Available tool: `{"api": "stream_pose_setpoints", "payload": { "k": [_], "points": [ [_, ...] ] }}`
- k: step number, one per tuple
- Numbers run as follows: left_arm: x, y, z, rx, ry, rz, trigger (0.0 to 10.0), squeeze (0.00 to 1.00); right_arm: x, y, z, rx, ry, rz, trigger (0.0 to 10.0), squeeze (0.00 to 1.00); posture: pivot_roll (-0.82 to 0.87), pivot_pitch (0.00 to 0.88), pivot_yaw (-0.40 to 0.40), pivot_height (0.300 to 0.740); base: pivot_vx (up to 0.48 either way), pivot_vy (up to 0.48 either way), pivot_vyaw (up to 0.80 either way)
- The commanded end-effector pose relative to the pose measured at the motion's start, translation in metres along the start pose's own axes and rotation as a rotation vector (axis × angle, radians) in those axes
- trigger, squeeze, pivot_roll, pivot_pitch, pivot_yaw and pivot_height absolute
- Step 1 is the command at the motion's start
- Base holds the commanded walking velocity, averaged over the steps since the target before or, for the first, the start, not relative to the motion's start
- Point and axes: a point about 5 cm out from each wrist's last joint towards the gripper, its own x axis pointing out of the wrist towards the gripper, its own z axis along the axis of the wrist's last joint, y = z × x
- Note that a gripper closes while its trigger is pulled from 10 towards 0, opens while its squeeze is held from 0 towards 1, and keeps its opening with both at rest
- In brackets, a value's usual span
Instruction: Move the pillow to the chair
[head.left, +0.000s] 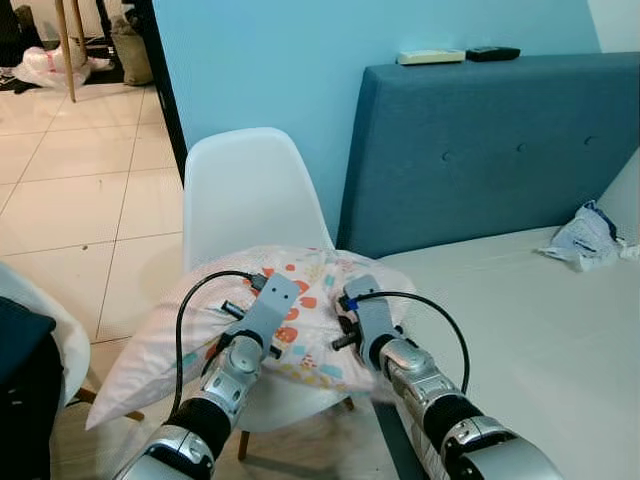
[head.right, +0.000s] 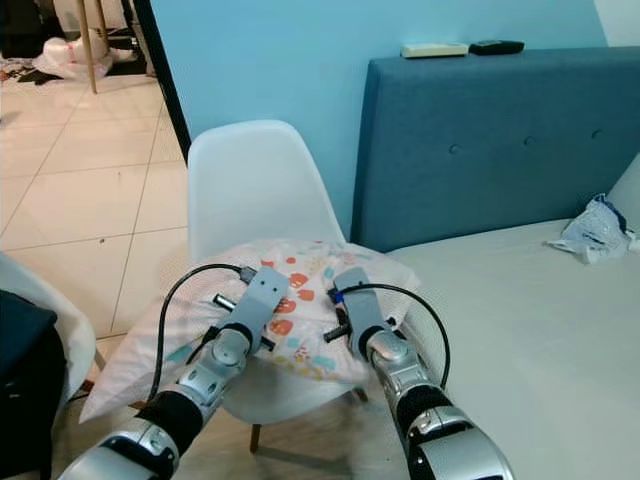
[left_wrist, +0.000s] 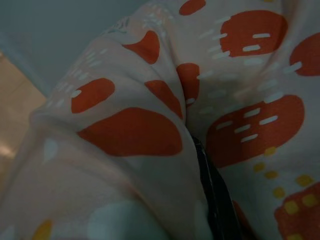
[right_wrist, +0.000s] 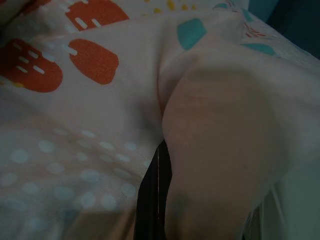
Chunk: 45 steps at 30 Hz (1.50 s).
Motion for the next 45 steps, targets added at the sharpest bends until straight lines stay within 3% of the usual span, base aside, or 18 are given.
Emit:
{"api": "stream_pose_setpoints", "payload": {
  "k": [1, 3, 5, 8, 10, 12, 19, 25, 45],
  "points": [
    [0.001, 0.033, -0.022, -0.009, 0.097, 0.139, 10.0, 0.0, -0.011, -0.031, -0.018, 0.042, 0.069, -0.154, 10.0, 0.0, -0.04, 0.102, -0.035, 0.74, 0.0, 0.0, 0.0],
    [0.003, 0.032, -0.02, -0.019, 0.087, 0.14, 10.0, 0.0, -0.01, -0.032, -0.013, 0.049, 0.049, -0.161, 10.0, 0.0, -0.04, 0.101, -0.035, 0.74, 0.0, 0.0, 0.0],
    [0.004, 0.039, -0.011, -0.096, 0.027, 0.187, 10.0, 0.0, -0.008, -0.033, -0.001, 0.072, -0.028, -0.18, 10.0, 0.0, -0.04, 0.095, -0.036, 0.74, 0.0, 0.0, 0.0],
    [0.004, 0.045, -0.004, -0.145, -0.024, 0.225, 10.0, 0.0, -0.008, -0.035, 0.007, 0.083, -0.08, -0.193, 10.0, 0.0, -0.04, 0.09, -0.038, 0.74, 0.0, 0.0, 0.0],
    [0.0, 0.06, 0.011, -0.203, -0.154, 0.311, 10.0, 0.0, -0.009, -0.038, 0.023, 0.113, -0.21, -0.22, 10.0, 0.0, -0.03, 0.073, -0.043, 0.74, 0.0, 0.0, 0.0],
    [-0.002, 0.066, 0.013, -0.22, -0.185, 0.337, 10.0, 0.0, -0.011, -0.039, 0.028, 0.126, -0.253, -0.223, 10.0, 0.0, -0.03, 0.069, -0.045, 0.74, 0.0, 0.0, 0.0],
    [-0.007, 0.07, -0.006, -0.296, -0.073, 0.338, 10.0, 0.0, -0.013, -0.034, 0.017, 0.148, -0.25, -0.197, 10.0, 0.0, -0.03, 0.041, -0.053, 0.74, 0.0, 0.0, 0.0],
    [-0.016, 0.058, -0.009, -0.34, -0.118, 0.263, 10.0, 0.0, -0.014, -0.026, 0.015, 0.149, -0.27, -0.197, 10.0, 0.0, -0.03, 0.033, -0.049, 0.74, 0.0, 0.0, 0.0],
    [-0.017, 0.061, -0.009, -0.329, -0.089, 0.274, 10.0, 0.0, -0.014, -0.021, 0.017, 0.162, -0.284, -0.158, 10.0, 0.0, -0.04, 0.028, -0.054, 0.74, 0.0, 0.0, 0.0]
  ]
}}
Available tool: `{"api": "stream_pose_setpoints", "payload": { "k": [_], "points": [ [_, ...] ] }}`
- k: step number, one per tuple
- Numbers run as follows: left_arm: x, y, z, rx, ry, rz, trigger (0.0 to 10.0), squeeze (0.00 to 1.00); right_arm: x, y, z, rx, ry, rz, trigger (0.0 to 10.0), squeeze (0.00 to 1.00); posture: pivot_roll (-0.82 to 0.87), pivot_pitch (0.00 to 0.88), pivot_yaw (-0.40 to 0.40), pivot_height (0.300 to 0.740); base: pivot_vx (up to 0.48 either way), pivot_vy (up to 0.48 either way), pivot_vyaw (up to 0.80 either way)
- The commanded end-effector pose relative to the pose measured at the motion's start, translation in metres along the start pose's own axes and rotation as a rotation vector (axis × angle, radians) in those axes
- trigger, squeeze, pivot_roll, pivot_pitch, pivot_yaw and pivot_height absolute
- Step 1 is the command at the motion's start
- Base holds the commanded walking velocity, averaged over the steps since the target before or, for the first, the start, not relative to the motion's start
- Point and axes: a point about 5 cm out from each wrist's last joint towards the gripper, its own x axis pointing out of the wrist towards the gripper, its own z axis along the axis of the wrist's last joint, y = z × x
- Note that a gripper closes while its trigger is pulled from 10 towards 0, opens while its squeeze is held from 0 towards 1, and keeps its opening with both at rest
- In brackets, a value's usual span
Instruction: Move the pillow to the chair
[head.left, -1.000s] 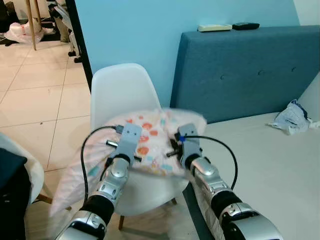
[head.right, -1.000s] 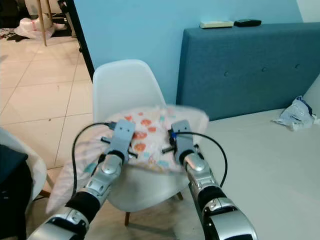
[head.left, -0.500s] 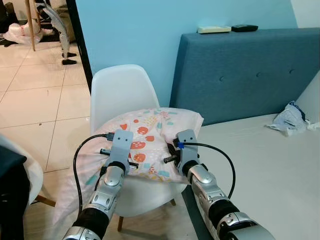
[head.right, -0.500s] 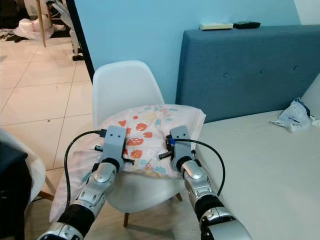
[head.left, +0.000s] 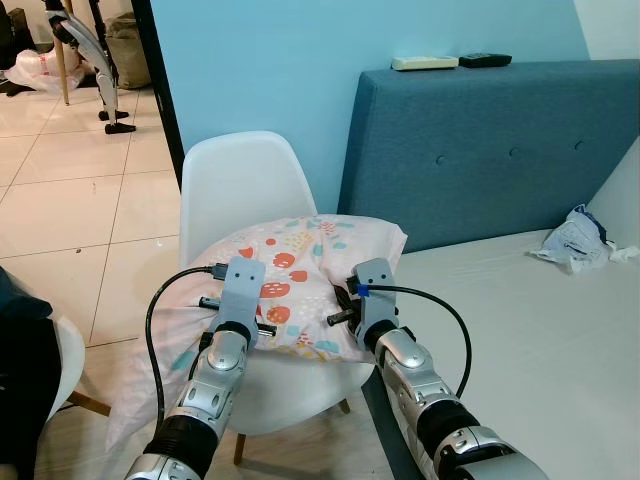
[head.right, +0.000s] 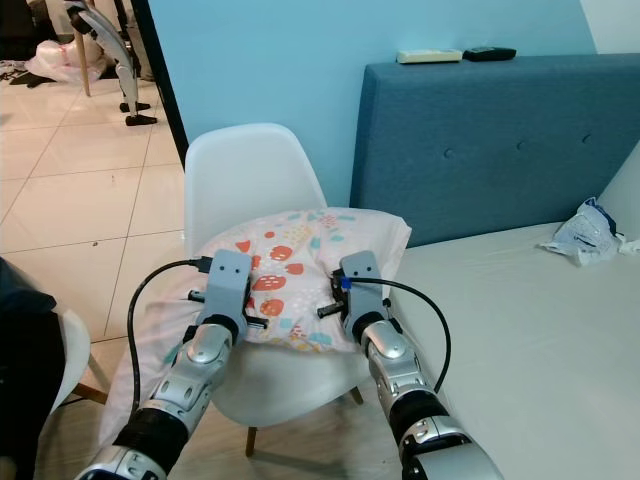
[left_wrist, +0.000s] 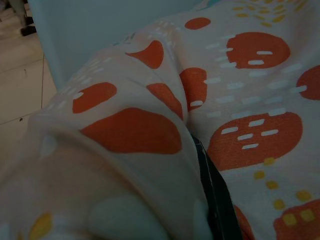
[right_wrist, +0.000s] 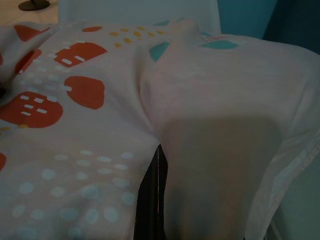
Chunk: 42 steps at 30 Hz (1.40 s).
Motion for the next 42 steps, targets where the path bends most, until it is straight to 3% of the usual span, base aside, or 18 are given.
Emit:
{"api": "stream_pose_setpoints", "payload": {
  "k": [1, 24, 42],
  "points": [
    [-0.001, 0.04, -0.009, -0.002, 0.039, 0.173, 10.0, 0.0, -0.009, -0.026, -0.004, 0.038, 0.004, -0.12, 10.0, 0.0, -0.04, 0.028, -0.055, 0.74, 0.0, 0.0, 0.0],
    [0.0, 0.034, -0.01, 0.013, 0.068, 0.156, 10.0, 0.0, -0.011, -0.028, -0.009, 0.034, 0.042, -0.126, 10.0, 0.0, -0.04, 0.041, -0.056, 0.642, 0.0, 0.0, 0.0],
    [0.0, 0.025, -0.01, 0.024, 0.077, 0.112, 10.0, 0.0, -0.012, -0.032, -0.014, 0.026, 0.096, -0.131, 10.0, 0.0, -0.03, 0.054, -0.055, 0.627, 0.0, 0.0, 0.0]
  ]
}}
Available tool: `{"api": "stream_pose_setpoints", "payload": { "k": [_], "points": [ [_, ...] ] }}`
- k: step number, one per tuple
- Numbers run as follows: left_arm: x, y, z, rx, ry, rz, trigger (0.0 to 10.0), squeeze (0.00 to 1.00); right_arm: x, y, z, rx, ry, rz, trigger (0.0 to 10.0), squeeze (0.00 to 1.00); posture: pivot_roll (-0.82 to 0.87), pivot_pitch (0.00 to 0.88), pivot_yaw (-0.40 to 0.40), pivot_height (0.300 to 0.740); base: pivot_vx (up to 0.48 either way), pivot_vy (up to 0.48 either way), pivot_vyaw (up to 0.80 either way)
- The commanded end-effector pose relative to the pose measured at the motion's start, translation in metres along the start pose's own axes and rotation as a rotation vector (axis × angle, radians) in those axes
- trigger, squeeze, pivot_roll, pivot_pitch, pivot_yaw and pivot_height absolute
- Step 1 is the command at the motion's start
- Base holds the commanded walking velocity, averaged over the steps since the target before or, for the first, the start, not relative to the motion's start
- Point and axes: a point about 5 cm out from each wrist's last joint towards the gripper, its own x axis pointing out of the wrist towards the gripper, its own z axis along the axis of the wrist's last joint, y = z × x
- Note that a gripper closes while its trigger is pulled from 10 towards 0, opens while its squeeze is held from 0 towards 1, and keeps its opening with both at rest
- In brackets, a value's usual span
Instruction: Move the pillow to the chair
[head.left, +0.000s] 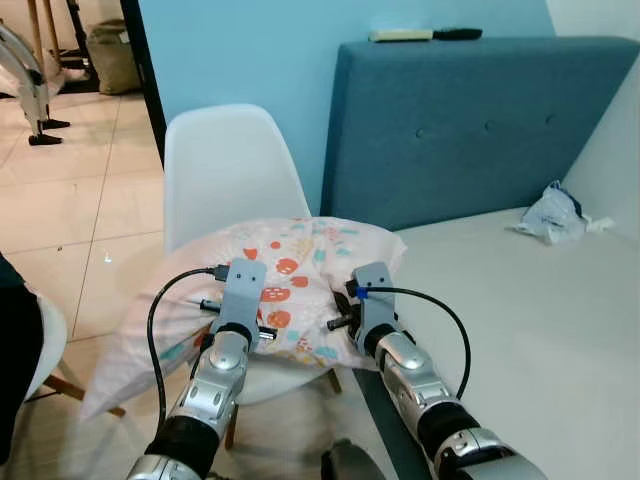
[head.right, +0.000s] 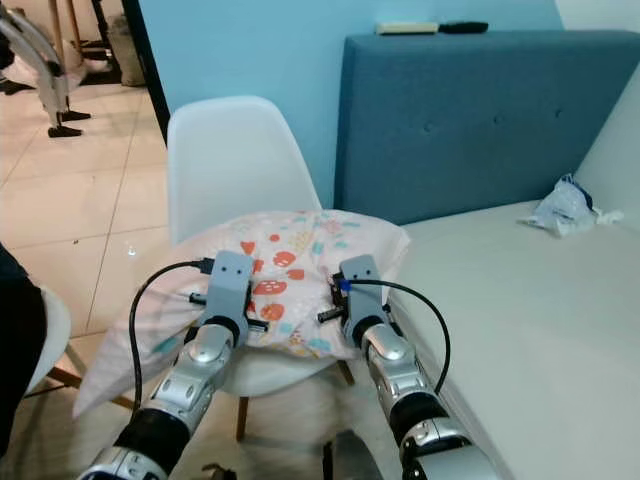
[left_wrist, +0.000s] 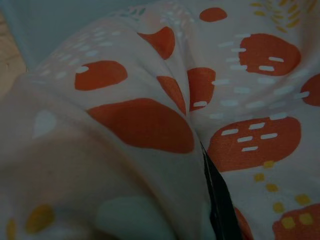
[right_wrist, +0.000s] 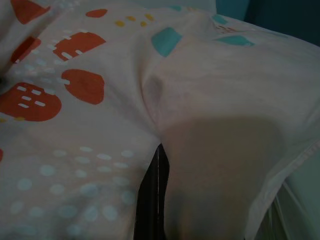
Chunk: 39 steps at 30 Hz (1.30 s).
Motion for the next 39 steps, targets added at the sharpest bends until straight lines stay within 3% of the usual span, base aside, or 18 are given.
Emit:
{"api": "stream_pose_setpoints", "payload": {
  "k": [1, 9, 17, 24, 30, 33, 34, 35, 36, 39],
  "points": [
    [0.001, 0.027, -0.007, 0.02, 0.035, 0.114, 10.0, 0.0, -0.01, -0.032, -0.007, 0.015, 0.032, -0.134, 10.0, 0.0, -0.03, 0.06, -0.054, 0.627, 0.0, 0.0, 0.0],
    [0.004, 0.033, -0.006, 0.073, 0.059, 0.169, 10.0, 0.0, -0.004, -0.035, 0.005, -0.017, 0.025, -0.129, 10.0, 0.0, -0.03, 0.098, -0.042, 0.627, 0.0, 0.0, 0.0],
    [0.012, 0.057, -0.001, 0.181, 0.088, 0.329, 10.0, 0.0, 0.008, -0.037, 0.025, -0.054, 0.017, -0.111, 10.0, 0.0, -0.02, 0.157, -0.045, 0.627, 0.0, 0.0, 0.0],
    [0.021, 0.07, 0.015, 0.227, 0.079, 0.384, 10.0, 0.0, 0.017, -0.037, 0.042, -0.106, 0.02, -0.081, 10.0, 0.0, 0.0, 0.194, -0.053, 0.627, 0.0, 0.0, 0.0],
    [0.023, 0.079, 0.02, 0.252, 0.084, 0.463, 10.0, 0.0, 0.021, -0.035, 0.053, -0.099, -0.003, -0.053, 10.0, 0.0, 0.01, 0.221, -0.056, 0.627, 0.0, 0.0, 0.0],
    [0.025, 0.092, 0.025, 0.268, 0.061, 0.54, 10.0, 0.0, 0.026, -0.03, 0.064, -0.063, -0.045, -0.019, 10.0, 0.0, 0.02, 0.246, -0.061, 0.627, 0.0, 0.0, 0.0],
    [0.028, 0.088, 0.022, 0.232, 0.08, 0.473, 10.0, 0.0, 0.027, -0.027, 0.064, -0.067, -0.036, -0.006, 10.0, 0.0, 0.02, 0.257, -0.066, 0.627, 0.0, 0.0, 0.0],
    [0.028, 0.088, 0.022, 0.232, 0.08, 0.473, 10.0, 0.0, 0.027, -0.027, 0.064, -0.067, -0.036, -0.006, 10.0, 0.0, 0.02, 0.257, -0.066, 0.627, 0.0, 0.0, 0.0],
    [0.031, 0.074, 0.013, 0.2, 0.136, 0.339, 10.0, 0.0, 0.027, -0.026, 0.058, -0.088, 0.009, -0.009, 10.0, 0.0, 0.03, 0.268, -0.07, 0.627, 0.0, 0.0, 0.0],
    [0.031, 0.07, 0.009, 0.196, 0.155, 0.305, 10.0, 0.0, 0.027, -0.026, 0.054, -0.104, 0.041, -0.015, 10.0, 0.0, 0.03, 0.276, -0.072, 0.627, 0.0, 0.0, 0.0]
  ]
}}
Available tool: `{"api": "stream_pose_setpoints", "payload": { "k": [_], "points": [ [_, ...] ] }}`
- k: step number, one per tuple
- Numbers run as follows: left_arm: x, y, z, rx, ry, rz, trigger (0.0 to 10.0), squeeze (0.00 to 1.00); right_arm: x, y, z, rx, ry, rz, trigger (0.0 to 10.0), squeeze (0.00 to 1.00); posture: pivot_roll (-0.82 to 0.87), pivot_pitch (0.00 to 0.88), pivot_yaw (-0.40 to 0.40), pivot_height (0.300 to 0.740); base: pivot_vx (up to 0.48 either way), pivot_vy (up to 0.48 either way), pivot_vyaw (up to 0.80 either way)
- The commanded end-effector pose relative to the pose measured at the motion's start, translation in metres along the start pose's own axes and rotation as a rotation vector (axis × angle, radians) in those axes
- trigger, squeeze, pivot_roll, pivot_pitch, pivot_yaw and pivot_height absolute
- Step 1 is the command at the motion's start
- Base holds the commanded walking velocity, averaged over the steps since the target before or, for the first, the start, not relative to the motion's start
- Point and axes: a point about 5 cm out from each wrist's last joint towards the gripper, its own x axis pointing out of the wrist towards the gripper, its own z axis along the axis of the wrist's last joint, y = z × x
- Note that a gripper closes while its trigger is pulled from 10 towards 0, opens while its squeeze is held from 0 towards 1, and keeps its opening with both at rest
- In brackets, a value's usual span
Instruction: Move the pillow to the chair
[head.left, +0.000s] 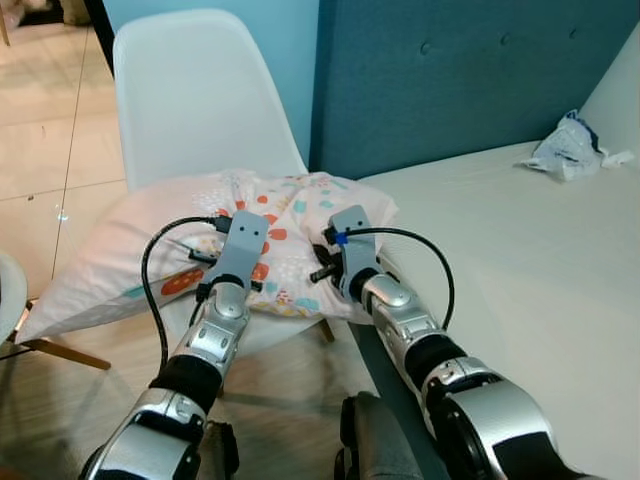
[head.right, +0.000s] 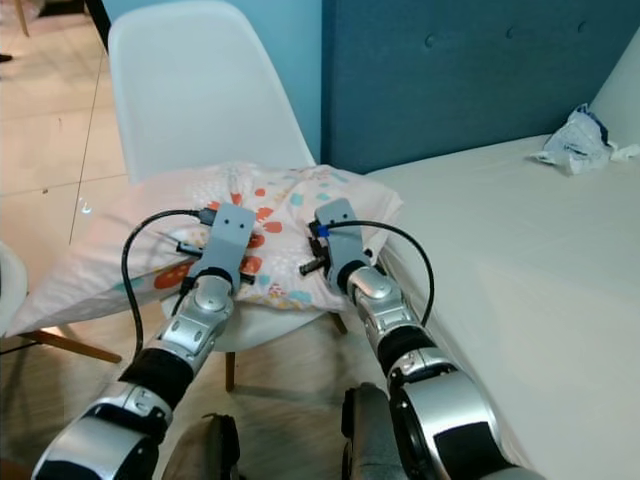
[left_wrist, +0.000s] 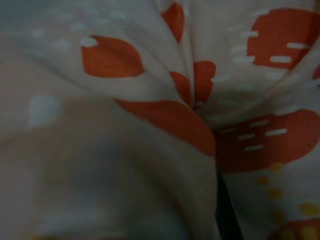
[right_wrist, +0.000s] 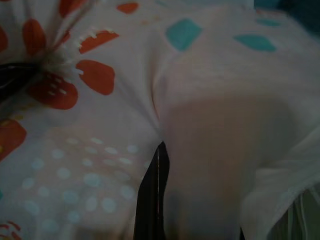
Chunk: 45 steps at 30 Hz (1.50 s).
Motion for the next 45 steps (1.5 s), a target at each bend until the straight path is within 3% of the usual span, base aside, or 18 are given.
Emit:
{"api": "stream_pose_setpoints", "payload": {
  "k": [1, 8, 9, 10, 11, 24, 27, 30, 31, 32, 33, 36, 37, 43, 45],
  "points": [
    [0.002, 0.043, -0.042, 0.015, 0.171, 0.138, 10.0, 0.0, -0.012, -0.028, -0.017, 0.001, 0.083, -0.125, 10.0, 0.0, 0.03, 0.276, -0.072, 0.627, 0.0, 0.0, 0.0],
    [0.005, 0.044, -0.045, -0.111, 0.209, 0.12, 10.0, 0.0, -0.013, -0.034, -0.017, 0.006, 0.108, -0.183, 10.0, 0.0, 0.03, 0.303, -0.078, 0.627, 0.0, 0.0, 0.0],
    [0.006, 0.045, -0.044, -0.161, 0.198, 0.116, 10.0, 0.78, -0.013, -0.035, -0.016, 0.022, 0.101, -0.191, 10.0, 1.0, 0.03, 0.302, -0.076, 0.627, 0.0, 0.0, 0.0],
    [0.006, 0.045, -0.044, -0.161, 0.198, 0.116, 10.0, 0.78, -0.013, -0.035, -0.016, 0.022, 0.101, -0.191, 10.0, 1.0, 0.03, 0.302, -0.076, 0.627, 0.0, 0.0, 0.0],
    [0.007, 0.046, -0.041, -0.207, 0.179, 0.125, 10.0, 1.0, -0.013, -0.039, -0.012, 0.06, 0.072, -0.212, 10.0, 1.0, 0.03, 0.302, -0.075, 0.627, 0.0, 0.0, 0.0],
    [0.01, 0.052, -0.042, -0.267, 0.176, 0.12, 10.0, 1.0, -0.021, -0.062, -0.004, 0.059, 0.018, -0.328, 10.0, 1.0, 0.03, 0.275, -0.063, 0.627, 0.0, 0.0, 0.0],
    [0.008, 0.042, -0.045, -0.316, 0.17, 0.03, 10.0, 1.0, -0.027, -0.075, -0.004, 0.027, 0.016, -0.418, 10.0, 1.0, 0.02, 0.264, -0.053, 0.627, 0.0, 0.0, 0.0],
    [0.002, 0.03, -0.052, -0.266, 0.188, -0.06, 10.0, 1.0, -0.029, -0.077, -0.005, 0.074, 0.0, -0.436, 10.0, 1.0, 0.02, 0.263, -0.05, 0.627, 0.0, 0.0, 0.0],
    [0.001, 0.03, -0.056, -0.239, 0.194, -0.066, 10.0, 0.31, -0.029, -0.076, -0.004, 0.101, -0.017, -0.424, 10.0, 0.59, 0.02, 0.264, -0.049, 0.627, 0.0, 0.0, 0.0],
    [0.0, 0.03, -0.059, -0.216, 0.202, -0.067, 10.0, 0.0, -0.028, -0.072, -0.004, 0.126, -0.037, -0.396, 10.0, 0.05, 0.02, 0.264, -0.049, 0.627, 0.0, 0.0, 0.0],
    [-0.001, 0.032, -0.063, -0.188, 0.207, -0.058, 10.0, 0.0, -0.026, -0.068, -0.003, 0.145, -0.057, -0.362, 10.0, 0.0, 0.02, 0.266, -0.048, 0.627, 0.0, 0.0, 0.0],
    [-0.003, 0.044, -0.072, -0.149, 0.23, 0.001, 10.0, 0.0, -0.023, -0.056, -0.004, 0.155, -0.087, -0.286, 10.0, 0.0, 0.02, 0.268, -0.05, 0.627, 0.0, 0.0, 0.0],
    [-0.004, 0.048, -0.073, -0.157, 0.227, 0.008, 10.0, 1.0, -0.022, -0.054, -0.005, 0.155, -0.09, -0.274, 10.0, 0.0, 0.02, 0.269, -0.053, 0.627, 0.0, 0.0, 0.0],
    [-0.004, 0.067, -0.075, -0.197, 0.2, 0.08, 10.0, 1.0, -0.023, -0.051, -0.01, 0.17, -0.082, -0.277, 10.0, 0.0, 0.02, 0.267, -0.059, 0.627, 0.0, 0.0, 0.0],
    [-0.005, 0.094, -0.081, -0.233, 0.218, 0.235, 10.0, 1.0, -0.025, -0.052, -0.014, 0.184, -0.076, -0.292, 10.0, 0.0, 0.02, 0.264, -0.057, 0.627, 0.0, 0.0, 0.0]
  ]
}}
